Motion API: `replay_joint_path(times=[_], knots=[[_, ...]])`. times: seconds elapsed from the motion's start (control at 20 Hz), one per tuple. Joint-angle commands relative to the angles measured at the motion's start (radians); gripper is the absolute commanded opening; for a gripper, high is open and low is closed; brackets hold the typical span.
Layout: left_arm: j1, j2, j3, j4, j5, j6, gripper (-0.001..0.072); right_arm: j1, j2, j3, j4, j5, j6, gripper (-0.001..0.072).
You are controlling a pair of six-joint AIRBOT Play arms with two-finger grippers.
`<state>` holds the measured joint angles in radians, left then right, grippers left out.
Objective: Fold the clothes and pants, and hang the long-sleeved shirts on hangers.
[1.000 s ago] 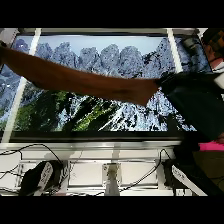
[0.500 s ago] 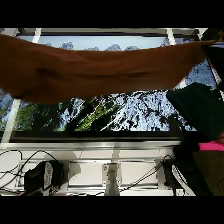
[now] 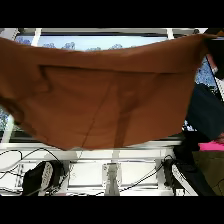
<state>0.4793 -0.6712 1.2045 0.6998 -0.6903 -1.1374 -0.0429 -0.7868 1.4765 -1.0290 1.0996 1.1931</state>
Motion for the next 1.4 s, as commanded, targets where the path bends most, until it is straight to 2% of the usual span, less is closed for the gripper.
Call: replay_joint_path(times=[0.0, 0.1, 0.25, 0.4, 0.6, 0.8, 0.85, 0.9, 0.95, 1.0, 1.15, 1.25, 1.3, 1.35], knots=[[-0.023, -0.246, 0.0, -0.066, -0.103, -0.007, 0.0016, 0.0, -0.198, -0.052, -0.013, -0.002, 0.029, 0.0016], [-0.066, -0.393, 0.0, -0.069, -0.074, 0.013, 0.0017, 0.0, -0.338, -0.062, 0.004, -0.006, 0.03, 0.0016], [-0.156, -0.593, 0.0, -0.106, 0.017, 0.154, 0.0017, 0.0, -0.533, -0.062, 0.042, -0.079, 0.03, 0.0016], [-0.24, -0.716, 0.001, -0.136, 0.187, 0.278, 0.0017, 0.0, -0.67, -0.061, 0.043, -0.193, 0.03, 0.0016], [-0.314, -0.797, 0.0, -0.136, 0.407, 0.282, 0.0017, 0.0, -0.763, -0.061, 0.077, -0.379, 0.031, 0.0016], [-0.338, -0.812, 0.0, -0.136, 0.47, 0.282, 0.0018, 0.0, -0.771, -0.061, 0.117, -0.599, 0.03, 0.0025], [-0.338, -0.812, 0.0, -0.132, 0.47, 0.282, 0.007, 0.0, -0.771, -0.061, 0.116, -0.642, 0.03, 0.0153], [-0.338, -0.812, 0.0, -0.132, 0.47, 0.282, 0.0321, 0.0, -0.771, -0.061, 0.114, -0.67, 0.029, 0.0413], [-0.338, -0.812, 0.0, -0.132, 0.47, 0.282, 0.0653, 0.0, -0.771, -0.061, 0.109, -0.691, 0.029, 0.0657], [-0.336, -0.81, 0.0, -0.133, 0.469, 0.282, 0.0702, 0.0, -0.771, -0.061, 0.105, -0.7, 0.028, 0.0699], [-0.323, -0.784, 0.0, -0.132, 0.435, 0.282, 0.0705, -0.007, -0.758, -0.06, 0.024, -0.673, 0.027, 0.0687], [-0.291, -0.743, 0.0, -0.123, 0.338, 0.282, 0.0698, -0.023, -0.735, -0.06, -0.101, -0.601, 0.026, 0.0683], [-0.265, -0.719, 0.0, -0.117, 0.265, 0.281, 0.0694, -0.042, -0.721, -0.06, -0.161, -0.549, 0.026, 0.0667], [-0.234, -0.694, 0.0, -0.092, 0.168, 0.281, 0.0694, -0.066, -0.709, -0.06, -0.204, -0.495, 0.026, 0.0588]])
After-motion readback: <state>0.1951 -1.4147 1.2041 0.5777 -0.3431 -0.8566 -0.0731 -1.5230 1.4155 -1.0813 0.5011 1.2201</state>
